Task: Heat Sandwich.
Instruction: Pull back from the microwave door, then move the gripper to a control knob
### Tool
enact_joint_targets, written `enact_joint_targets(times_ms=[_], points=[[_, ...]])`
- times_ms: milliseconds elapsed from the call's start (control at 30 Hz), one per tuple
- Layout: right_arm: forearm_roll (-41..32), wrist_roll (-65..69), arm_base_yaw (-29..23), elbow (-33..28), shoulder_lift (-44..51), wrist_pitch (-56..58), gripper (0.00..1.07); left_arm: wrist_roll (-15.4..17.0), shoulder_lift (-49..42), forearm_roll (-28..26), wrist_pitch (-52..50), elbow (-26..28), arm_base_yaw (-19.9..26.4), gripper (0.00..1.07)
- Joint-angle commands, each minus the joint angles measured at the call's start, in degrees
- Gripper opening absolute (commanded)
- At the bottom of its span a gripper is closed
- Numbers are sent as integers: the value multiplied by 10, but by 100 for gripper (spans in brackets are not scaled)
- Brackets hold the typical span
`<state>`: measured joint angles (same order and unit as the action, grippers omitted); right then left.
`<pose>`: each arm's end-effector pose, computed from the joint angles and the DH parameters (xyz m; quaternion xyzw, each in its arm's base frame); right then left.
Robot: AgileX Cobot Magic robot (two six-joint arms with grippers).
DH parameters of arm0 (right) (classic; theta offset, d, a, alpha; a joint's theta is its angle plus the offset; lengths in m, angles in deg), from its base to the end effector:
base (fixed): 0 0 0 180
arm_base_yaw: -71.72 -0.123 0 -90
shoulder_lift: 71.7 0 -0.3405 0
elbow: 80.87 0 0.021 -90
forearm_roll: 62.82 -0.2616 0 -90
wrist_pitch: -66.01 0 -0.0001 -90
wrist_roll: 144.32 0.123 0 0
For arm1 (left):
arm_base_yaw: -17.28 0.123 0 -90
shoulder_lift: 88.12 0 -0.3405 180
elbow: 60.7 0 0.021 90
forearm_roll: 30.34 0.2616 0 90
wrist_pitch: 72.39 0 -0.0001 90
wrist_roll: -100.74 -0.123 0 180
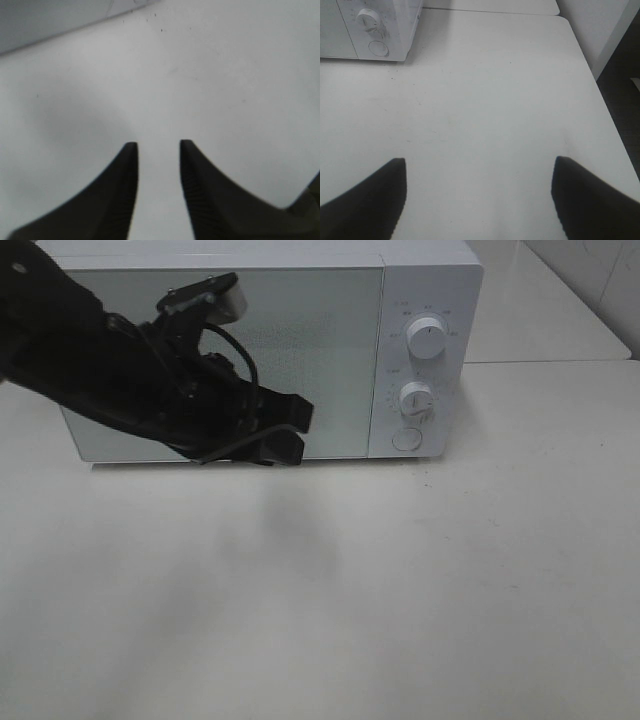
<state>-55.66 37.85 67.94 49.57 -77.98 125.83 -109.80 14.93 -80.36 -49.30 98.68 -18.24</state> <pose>-0.0225 -0.0148 0.2718 -0.0097 0.8448 -0.0347 0.5339 0.2903 -0.2528 0.2386 0.2007 0.9053 -0.2811 0.2472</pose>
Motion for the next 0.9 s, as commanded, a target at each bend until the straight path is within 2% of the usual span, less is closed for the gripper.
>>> enact_joint_targets(times_ms=[33, 67, 100, 267, 500, 567, 667, 700, 767, 800, 833, 900], points=[[-1, 4, 3, -1, 15, -5, 76, 53, -20, 35, 83, -3, 28, 71], [-1, 4, 3, -1, 15, -5, 76, 69, -27, 52, 103, -3, 36, 84], [-1, 4, 3, -1, 15, -5, 76, 97, -42, 80, 146, -3, 56, 105], [-1, 4, 3, -1, 15, -5, 76, 133, -83, 144, 222, -3, 97, 103], [-1, 4, 3, -1, 15, -5, 76, 148, -146, 179, 280, -3, 141, 103], [-1, 4, 3, -1, 15, -5, 76, 179, -178, 202, 295, -3, 173, 103], [-1, 4, 3, -1, 15, -5, 76, 198, -195, 234, 304, -3, 193, 103], [-1, 4, 3, -1, 15, -5, 76, 210, -210, 270, 318, -3, 212, 103], [-1, 4, 3, -1, 15, -5, 76, 211, -223, 305, 334, -3, 232, 103], [-1, 4, 3, -1, 15, -5, 76, 234, -236, 342, 350, -3, 252, 103], [-1, 4, 3, -1, 15, -5, 76, 234, -236, 342, 350, -3, 252, 103], [-1, 4, 3, -1, 15, -5, 76, 254, -248, 379, 363, -3, 269, 103]])
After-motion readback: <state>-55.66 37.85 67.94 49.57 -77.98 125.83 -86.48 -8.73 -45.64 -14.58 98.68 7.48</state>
